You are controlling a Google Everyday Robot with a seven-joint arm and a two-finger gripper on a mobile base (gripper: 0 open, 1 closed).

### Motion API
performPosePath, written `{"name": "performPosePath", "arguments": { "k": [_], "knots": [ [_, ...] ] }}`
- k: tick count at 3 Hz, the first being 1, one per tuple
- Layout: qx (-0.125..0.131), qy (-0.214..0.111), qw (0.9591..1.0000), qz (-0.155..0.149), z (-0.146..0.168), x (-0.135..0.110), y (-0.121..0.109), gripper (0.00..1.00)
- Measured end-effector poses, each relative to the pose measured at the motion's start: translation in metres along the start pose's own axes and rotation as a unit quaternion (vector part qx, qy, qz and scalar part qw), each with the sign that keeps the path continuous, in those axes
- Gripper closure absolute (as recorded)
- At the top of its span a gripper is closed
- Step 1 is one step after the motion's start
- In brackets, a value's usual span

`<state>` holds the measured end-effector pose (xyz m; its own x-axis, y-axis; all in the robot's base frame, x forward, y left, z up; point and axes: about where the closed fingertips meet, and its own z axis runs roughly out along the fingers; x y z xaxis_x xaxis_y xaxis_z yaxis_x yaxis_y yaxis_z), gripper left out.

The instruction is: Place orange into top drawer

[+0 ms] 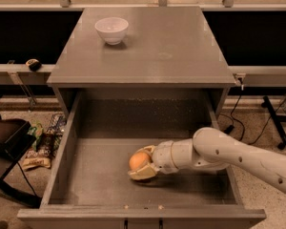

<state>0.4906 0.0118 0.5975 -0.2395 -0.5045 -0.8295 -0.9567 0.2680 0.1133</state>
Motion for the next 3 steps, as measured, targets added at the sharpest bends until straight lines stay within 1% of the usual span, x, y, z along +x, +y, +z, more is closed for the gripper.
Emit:
{"name": "performPosePath", "arguments": {
  "k": [2, 3],
  "knots": [
    [0.0, 0.0, 1.0, 0.0, 0.0, 0.0, 0.0, 0.11],
    [0.0, 0.0, 1.0, 0.0, 0.0001, 0.0, 0.0001, 0.0]
  ]
}}
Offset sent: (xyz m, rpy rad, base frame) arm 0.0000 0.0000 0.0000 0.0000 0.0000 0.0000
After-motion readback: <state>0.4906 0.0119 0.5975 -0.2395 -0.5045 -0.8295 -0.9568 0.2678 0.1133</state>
